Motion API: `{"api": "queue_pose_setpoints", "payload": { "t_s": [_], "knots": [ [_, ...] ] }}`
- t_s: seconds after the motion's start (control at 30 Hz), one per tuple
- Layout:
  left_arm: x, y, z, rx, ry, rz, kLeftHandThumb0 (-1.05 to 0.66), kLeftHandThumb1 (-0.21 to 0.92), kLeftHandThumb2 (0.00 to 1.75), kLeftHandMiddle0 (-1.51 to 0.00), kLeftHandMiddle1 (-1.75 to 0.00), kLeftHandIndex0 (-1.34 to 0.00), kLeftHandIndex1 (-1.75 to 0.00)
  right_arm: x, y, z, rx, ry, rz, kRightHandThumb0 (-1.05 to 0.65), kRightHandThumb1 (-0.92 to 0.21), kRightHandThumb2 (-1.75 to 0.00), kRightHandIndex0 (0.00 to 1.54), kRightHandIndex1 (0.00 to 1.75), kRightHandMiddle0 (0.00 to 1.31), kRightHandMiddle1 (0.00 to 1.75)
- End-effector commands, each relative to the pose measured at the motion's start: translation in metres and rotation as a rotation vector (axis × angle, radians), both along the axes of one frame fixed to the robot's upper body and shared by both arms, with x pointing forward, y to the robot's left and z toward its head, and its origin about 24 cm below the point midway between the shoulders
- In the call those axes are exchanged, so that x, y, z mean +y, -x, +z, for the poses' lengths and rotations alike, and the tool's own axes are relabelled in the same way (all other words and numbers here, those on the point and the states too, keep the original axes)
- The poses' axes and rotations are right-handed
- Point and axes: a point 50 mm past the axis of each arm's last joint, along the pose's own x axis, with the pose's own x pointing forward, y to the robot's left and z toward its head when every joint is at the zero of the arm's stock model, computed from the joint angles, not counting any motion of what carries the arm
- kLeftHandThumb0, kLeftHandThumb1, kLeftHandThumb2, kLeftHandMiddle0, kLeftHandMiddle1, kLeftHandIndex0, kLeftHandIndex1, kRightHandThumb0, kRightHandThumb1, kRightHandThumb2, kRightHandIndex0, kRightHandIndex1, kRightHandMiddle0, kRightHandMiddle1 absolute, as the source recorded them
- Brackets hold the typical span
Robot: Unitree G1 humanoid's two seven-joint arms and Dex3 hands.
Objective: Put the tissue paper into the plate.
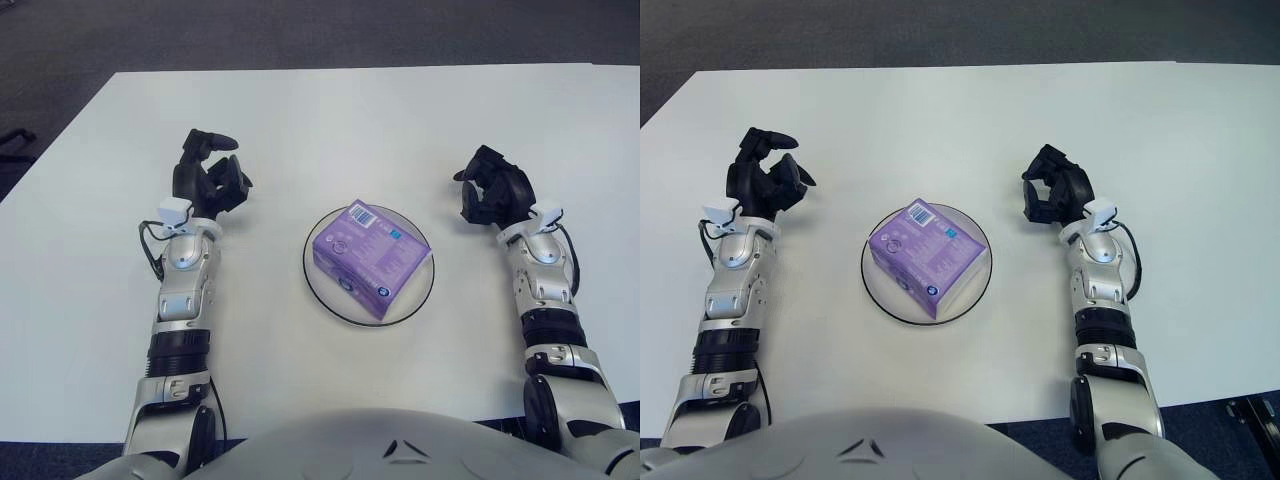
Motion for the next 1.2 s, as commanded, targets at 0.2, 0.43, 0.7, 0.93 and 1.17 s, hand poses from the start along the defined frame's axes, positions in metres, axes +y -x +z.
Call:
{"api": "queue_pose_setpoints", "payload": {
  "t_s": [0.2, 0.43, 0.7, 0.93, 1.17],
  "knots": [
    [-0.014, 0.028, -0.061, 0.150, 0.154, 0.014, -0.44, 0.47, 1.13, -1.26, -1.75, -0.50, -1.75, 0.007, 0.034, -0.067, 0.235, -0.152, 0.022, -0.45, -0.41, -1.20, 1.27, 1.75, 0.54, 1.75],
    [-0.018, 0.031, -0.073, 0.187, 0.209, 0.002, -0.44, 0.46, 1.13, -1.29, -1.75, -0.50, -1.75, 0.006, 0.033, -0.067, 0.267, -0.142, 0.041, -0.45, -0.41, -1.20, 1.27, 1.75, 0.54, 1.75],
    [-0.019, 0.032, -0.086, 0.239, 0.274, -0.026, -0.44, 0.45, 1.15, -1.32, -1.75, -0.51, -1.75, 0.005, 0.033, -0.067, 0.289, -0.129, 0.047, -0.45, -0.42, -1.19, 1.26, 1.75, 0.53, 1.75],
    [-0.022, 0.033, -0.092, 0.278, 0.314, -0.023, -0.44, 0.44, 1.17, -1.32, -1.75, -0.52, -1.75, 0.004, 0.033, -0.066, 0.293, -0.122, 0.044, -0.45, -0.42, -1.19, 1.25, 1.75, 0.53, 1.75],
    [-0.023, 0.034, -0.097, 0.315, 0.334, -0.016, -0.44, 0.43, 1.17, -1.30, -1.75, -0.52, -1.75, 0.004, 0.033, -0.066, 0.295, -0.121, 0.039, -0.45, -0.42, -1.19, 1.25, 1.75, 0.53, 1.75]
  ]
}}
